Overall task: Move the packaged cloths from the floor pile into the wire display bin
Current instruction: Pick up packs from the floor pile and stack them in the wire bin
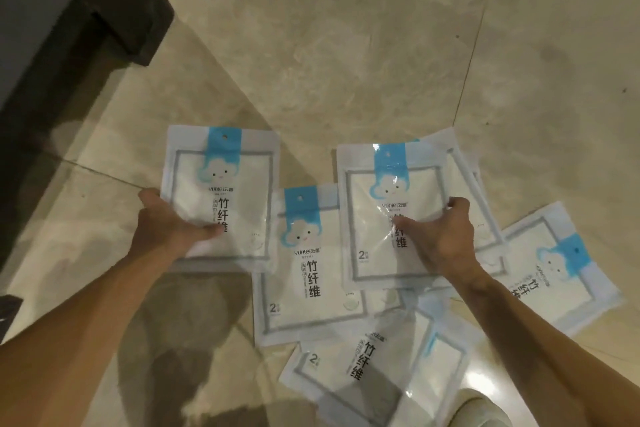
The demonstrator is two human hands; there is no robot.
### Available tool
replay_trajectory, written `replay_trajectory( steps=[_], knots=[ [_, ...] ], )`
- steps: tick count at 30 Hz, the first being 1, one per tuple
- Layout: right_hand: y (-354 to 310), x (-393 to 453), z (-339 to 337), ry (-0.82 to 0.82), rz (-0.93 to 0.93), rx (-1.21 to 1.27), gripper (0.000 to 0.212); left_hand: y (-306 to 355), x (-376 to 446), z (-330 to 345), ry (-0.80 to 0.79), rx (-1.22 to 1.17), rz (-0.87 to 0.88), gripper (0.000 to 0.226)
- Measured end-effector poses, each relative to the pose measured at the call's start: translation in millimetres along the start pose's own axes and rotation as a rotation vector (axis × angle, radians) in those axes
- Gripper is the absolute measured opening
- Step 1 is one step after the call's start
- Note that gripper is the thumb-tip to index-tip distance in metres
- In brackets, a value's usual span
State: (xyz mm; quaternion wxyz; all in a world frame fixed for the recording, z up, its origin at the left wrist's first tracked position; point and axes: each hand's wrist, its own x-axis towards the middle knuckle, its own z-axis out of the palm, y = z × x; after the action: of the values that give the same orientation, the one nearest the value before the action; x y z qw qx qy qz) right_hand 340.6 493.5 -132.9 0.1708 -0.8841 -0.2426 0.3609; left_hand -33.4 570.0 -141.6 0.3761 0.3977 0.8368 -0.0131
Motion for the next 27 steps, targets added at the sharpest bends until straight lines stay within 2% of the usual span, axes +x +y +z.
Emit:
replay_trajectory(
  steps=[3,5,6,9,15,22,25,27],
  knots=[
    [0.9,-5.1,-9.5,-0.055,-0.006,0.187,0.036,0.0,-10.6,-1.5,-0.019,-0.212,0.015,0.073],
    [0.6,-11.7,-21.3,-0.124,-0.007,0.303,0.02,1.4,-23.0,-7.8,-0.081,-0.406,0.028,0.044],
    [-1.9,-17.1,-28.1,-0.153,-0.012,0.346,0.017,1.7,-30.3,-13.1,-0.122,-0.458,0.044,0.037],
    [-17.4,-35.6,-53.8,-0.203,-0.052,0.44,0.018,4.2,-56.7,-34.3,-0.191,-0.514,0.094,0.039],
    [-80.4,-84.4,-131.2,-0.263,-0.031,0.61,0.019,35.6,-119.9,-119.2,-0.169,-0.762,0.105,0.042],
    [-200.2,-184.1,-261.7,-0.385,0.033,0.733,0.03,98.4,-246.1,-288.4,-0.276,-0.849,0.254,0.059],
    [-264.8,-242.6,-329.6,-0.423,-0.021,0.732,0.039,121.5,-313.8,-369.7,-0.242,-0.859,0.29,0.055],
    [-305.6,-286.8,-377.2,-0.434,-0.07,0.717,0.036,130.5,-361.3,-421.6,-0.201,-0.872,0.315,0.053]
  ],
)
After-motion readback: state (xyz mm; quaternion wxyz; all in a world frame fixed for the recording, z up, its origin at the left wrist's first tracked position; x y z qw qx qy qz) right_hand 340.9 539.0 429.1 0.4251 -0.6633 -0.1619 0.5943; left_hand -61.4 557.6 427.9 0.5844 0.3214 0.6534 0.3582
